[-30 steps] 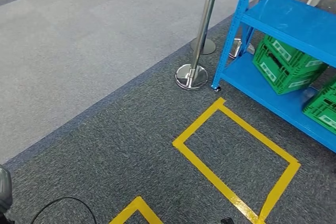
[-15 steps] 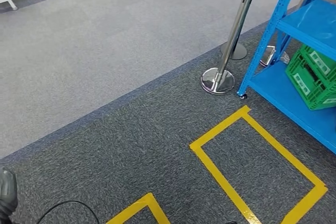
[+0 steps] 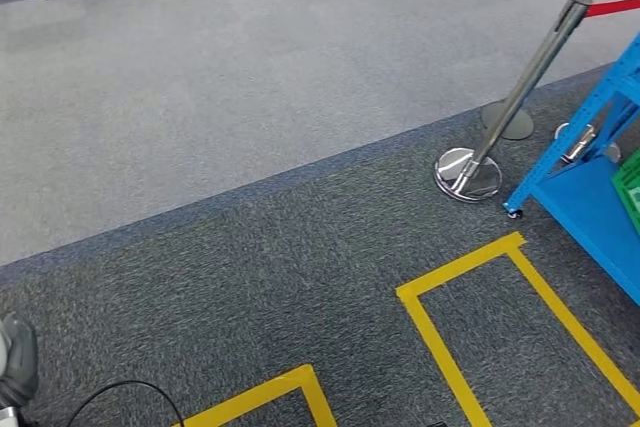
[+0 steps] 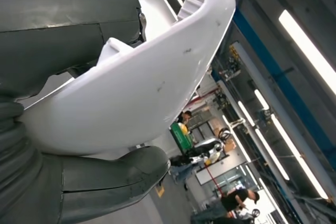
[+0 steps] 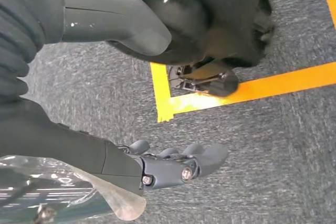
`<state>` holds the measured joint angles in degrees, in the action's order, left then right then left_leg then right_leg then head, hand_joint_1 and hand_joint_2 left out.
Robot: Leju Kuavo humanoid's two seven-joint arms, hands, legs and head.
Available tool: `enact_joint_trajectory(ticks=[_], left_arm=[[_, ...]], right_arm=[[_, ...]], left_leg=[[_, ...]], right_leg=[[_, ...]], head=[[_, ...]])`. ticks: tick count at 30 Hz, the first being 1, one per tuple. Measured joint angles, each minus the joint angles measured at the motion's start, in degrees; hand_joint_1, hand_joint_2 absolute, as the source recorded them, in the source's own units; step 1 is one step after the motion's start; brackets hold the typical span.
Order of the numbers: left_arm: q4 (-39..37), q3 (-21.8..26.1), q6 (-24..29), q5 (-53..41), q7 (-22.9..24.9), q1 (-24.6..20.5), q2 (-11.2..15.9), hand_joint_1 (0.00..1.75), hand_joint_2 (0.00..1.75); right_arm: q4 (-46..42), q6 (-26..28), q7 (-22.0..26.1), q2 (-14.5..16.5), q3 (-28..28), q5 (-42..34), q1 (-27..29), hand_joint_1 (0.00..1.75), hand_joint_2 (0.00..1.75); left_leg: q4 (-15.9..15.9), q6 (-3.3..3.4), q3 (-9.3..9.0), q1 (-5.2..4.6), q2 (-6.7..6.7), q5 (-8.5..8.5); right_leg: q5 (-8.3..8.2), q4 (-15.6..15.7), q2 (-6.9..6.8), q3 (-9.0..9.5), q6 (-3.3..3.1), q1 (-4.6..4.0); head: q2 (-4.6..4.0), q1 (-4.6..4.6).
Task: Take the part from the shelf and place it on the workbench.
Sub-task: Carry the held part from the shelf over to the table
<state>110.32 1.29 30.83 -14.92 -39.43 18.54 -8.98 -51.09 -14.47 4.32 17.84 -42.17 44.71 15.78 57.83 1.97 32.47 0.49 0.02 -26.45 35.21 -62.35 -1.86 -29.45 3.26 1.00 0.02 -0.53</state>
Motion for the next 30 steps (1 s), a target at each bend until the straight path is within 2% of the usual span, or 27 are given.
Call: enact_joint_trajectory(ticks=[1,2,3,4,5,6,7,8,9,10,12,13,14,16,17,18,19,20,21,23,24,25,27,28,29,30], left_arm=[[0.1,-0.2,0.1,-0.1,0.0,0.0,0.0,1.75,1.75],[0.1,-0.4,0.2,-0.1,0.0,-0.1,0.0,1.75,1.75],[0.1,-0.5,0.3,-0.2,0.0,0.0,0.0,1.75,1.75],[0.1,-0.6,0.5,-0.2,0.0,0.0,0.1,1.75,1.75],[0.1,-0.7,0.6,-0.2,0.0,0.0,0.1,1.75,1.75],[0.1,-0.7,0.7,-0.2,0.0,-0.1,0.1,1.75,1.75],[0.1,-0.8,0.7,-0.1,0.0,-0.1,0.1,1.75,1.75],[0.1,-0.9,0.7,0.0,0.0,-0.1,0.2,1.75,1.75],[0.1,-1.0,0.8,0.0,0.0,-0.1,0.2,1.75,1.75],[0.1,-1.1,0.8,0.1,0.0,-0.1,0.3,1.75,1.75],[0.2,-1.1,1.0,0.2,0.0,0.0,0.4,1.75,1.75],[0.2,-1.1,1.1,0.3,0.0,0.0,0.6,1.75,1.75],[0.3,-1.2,1.2,0.3,0.0,-0.1,0.7,1.75,1.75],[0.3,-1.5,1.5,0.4,0.0,-0.3,0.9,1.75,1.75],[0.3,-1.7,1.7,0.5,0.0,-0.3,1.1,1.75,1.75],[0.3,-1.9,1.9,0.6,0.0,-0.2,1.2,1.75,1.75],[0.4,-2.0,2.1,0.7,0.0,-0.2,1.4,1.75,1.75],[0.4,-2.1,2.4,0.8,0.0,-0.2,1.6,1.75,1.75],[0.6,-2.1,2.7,1.0,0.0,-0.1,1.7,1.75,1.75],[0.9,-2.3,3.3,1.2,0.0,-0.2,2.1,1.75,1.75],[1.0,-2.4,3.5,1.4,0.0,-0.1,2.2,1.75,1.75],[1.2,-2.5,3.7,1.5,0.0,-0.1,2.3,1.75,1.75],[1.6,-2.6,3.9,1.9,0.0,0.0,2.5,1.75,1.75],[1.8,-2.6,4.1,2.0,0.0,0.1,2.6,1.75,1.75],[2.0,-2.7,4.3,2.1,0.0,0.0,2.6,1.75,1.75],[2.2,-2.8,4.5,2.1,0.0,0.0,2.7,1.75,1.75]], right_arm=[[0.0,0.0,0.0,0.0,0.1,0.3,0.1,0.00,1.75],[0.0,-0.1,0.1,0.0,0.1,0.7,0.2,0.00,1.75],[0.0,-0.1,0.2,0.0,0.1,0.9,0.3,0.00,1.75],[0.0,-0.1,0.3,0.0,0.1,1.2,0.4,0.00,1.75],[0.0,-0.1,0.5,0.0,0.1,1.5,0.4,0.00,1.75],[0.0,-0.1,0.8,0.0,0.1,1.8,0.4,0.00,1.75],[0.0,-0.1,1.0,0.0,0.1,2.0,0.4,0.00,1.75],[0.0,-0.1,1.3,0.0,0.1,2.3,0.4,0.00,1.75],[0.0,0.0,1.4,0.0,0.1,2.5,0.4,0.00,1.75],[0.0,0.1,1.6,0.0,0.1,2.6,0.3,0.00,1.75],[0.0,0.2,1.9,0.1,0.0,3.0,0.2,0.00,1.75],[0.0,0.3,2.0,0.1,-0.1,3.1,0.1,0.00,1.75],[0.0,0.3,2.1,0.2,-0.2,3.2,0.1,0.00,1.75],[0.1,0.3,2.3,0.2,-0.3,3.3,0.1,0.00,1.75],[0.2,0.3,2.3,0.2,-0.5,3.3,0.1,0.00,1.75],[0.3,0.3,2.3,0.2,-0.5,3.4,0.1,0.00,1.75],[0.4,0.3,2.4,0.2,-0.6,3.4,0.1,0.00,1.75],[0.4,0.3,2.4,0.2,-0.6,3.4,0.1,0.00,1.75],[0.5,0.3,2.5,0.2,-0.7,3.5,0.0,0.00,1.75],[0.7,0.3,2.6,0.2,-0.9,3.6,0.0,0.00,1.75],[0.7,0.2,2.7,0.2,-1.0,3.6,-0.1,0.00,1.75],[0.7,0.2,2.7,0.2,-1.1,3.6,-0.1,0.00,1.75],[0.8,0.2,2.9,0.2,-1.1,3.7,-0.2,0.00,1.75],[0.8,0.2,3.0,0.2,-1.1,3.7,-0.3,0.00,1.75],[0.8,0.3,3.1,0.1,-1.1,3.7,-0.3,0.00,1.75],[0.8,0.4,3.1,0.1,-1.1,3.7,-0.3,0.00,1.75]], left_leg=[[0.0,0.23,0.09,-0.08,-0.57,0.03],[0.0,0.36,0.13,-0.20,-1.22,0.03],[0.0,0.43,0.10,-0.33,-1.91,0.01],[0.0,0.47,0.04,-0.43,-2.67,0.00],[0.1,0.47,-0.07,-0.51,-3.46,-0.01],[0.1,0.44,-0.17,-0.55,-4.22,-0.02],[0.2,0.36,-0.18,-0.63,-4.95,-0.07],[0.4,0.18,-0.03,-0.65,-5.68,-0.13],[0.5,-0.11,0.23,-0.60,-6.36,-0.13],[0.6,-0.49,0.53,-0.50,-7.04,-0.05],[0.6,-1.26,0.99,-0.22,-8.00,0.17],[1.2,-1.53,1.29,-0.25,-7.27,-0.20],[2.9,-1.79,2.02,-0.34,-5.83,-1.25],[9.2,-2.30,4.94,-0.34,-2.23,-4.86],[13.0,-2.58,6.70,-0.17,-1.30,-6.55],[15.6,-2.81,7.91,0.03,-0.90,-7.39],[16.3,-3.02,8.18,0.25,-0.69,-7.11],[14.6,-3.19,7.23,0.44,-0.43,-5.74],[11.0,-3.33,5.30,0.60,0.19,-3.70],[3.6,-3.17,1.31,0.49,2.62,-1.09],[1.6,-2.81,0.25,0.32,3.37,-0.75],[0.9,-2.33,-0.04,0.09,3.65,-1.01],[0.8,-1.30,0.08,-0.05,2.41,-0.96],[0.6,-0.87,0.08,-0.04,1.86,-0.84],[0.4,-0.43,0.05,0.02,1.27,-0.66],[0.3,-0.03,0.01,0.07,0.70,-0.47]], right_leg=[[1.85,-4.3,1.15,-2.19,-0.03,-0.01],[3.16,-8.4,1.61,-4.45,-0.06,-0.05],[3.44,-11.1,1.78,-6.16,-0.12,-0.09],[2.50,-11.6,1.86,-6.89,-0.24,-0.13],[0.48,-9.6,2.09,-6.47,-0.44,-0.16],[-2.09,-5.9,2.88,-5.21,-0.72,-0.18],[-4.23,-1.9,4.40,-3.72,-1.07,-0.19],[-5.46,1.6,5.74,-2.36,-1.32,-0.14],[-5.96,3.8,6.80,-1.43,-1.53,-0.16],[-5.84,4.7,7.15,-0.94,-1.70,-0.20],[-5.97,5.2,5.82,-0.39,-2.08,-0.23],[-6.16,5.6,5.01,-0.16,-2.34,-0.15],[-6.32,5.9,4.07,0.07,-2.60,-0.09],[-6.32,6.2,2.15,0.32,-2.95,-0.12],[-6.25,6.2,1.16,0.33,-3.02,-0.18],[-6.16,6.2,0.25,0.34,-3.01,-0.22],[-6.06,6.2,-0.64,0.36,-2.93,-0.23],[-5.94,6.1,-1.45,0.46,-2.81,-0.22],[-5.77,6.1,-2.20,0.66,-2.64,-0.20],[-5.31,6.0,-3.41,1.00,-2.07,-0.42],[-5.08,6.0,-3.88,1.15,-1.75,-0.56],[-4.93,6.0,-4.31,1.33,-1.39,-0.67],[-4.67,6.2,-4.94,1.85,-0.68,-0.53],[-4.20,5.8,-4.21,1.85,-0.35,-0.38],[-3.18,4.5,-2.88,1.29,-0.15,-0.26],[-1.61,1.8,-1.16,0.00,-0.06,-0.18]], head=[[0.00,-0.11],[0.00,-0.15],[0.00,-0.14],[0.00,-0.14],[0.00,-0.14],[0.00,-0.13],[0.00,-0.13],[0.00,-0.12],[0.00,-0.10],[0.00,-0.09],[0.00,-0.09],[0.00,-0.05],[0.00,0.07],[0.00,0.26],[0.00,0.31],[0.00,0.31],[0.00,0.32],[0.00,0.32],[0.00,0.32],[0.00,0.32],[0.00,0.27],[0.00,0.24],[0.00,0.16],[0.00,0.09],[0.00,-0.02],[0.00,-0.16]])
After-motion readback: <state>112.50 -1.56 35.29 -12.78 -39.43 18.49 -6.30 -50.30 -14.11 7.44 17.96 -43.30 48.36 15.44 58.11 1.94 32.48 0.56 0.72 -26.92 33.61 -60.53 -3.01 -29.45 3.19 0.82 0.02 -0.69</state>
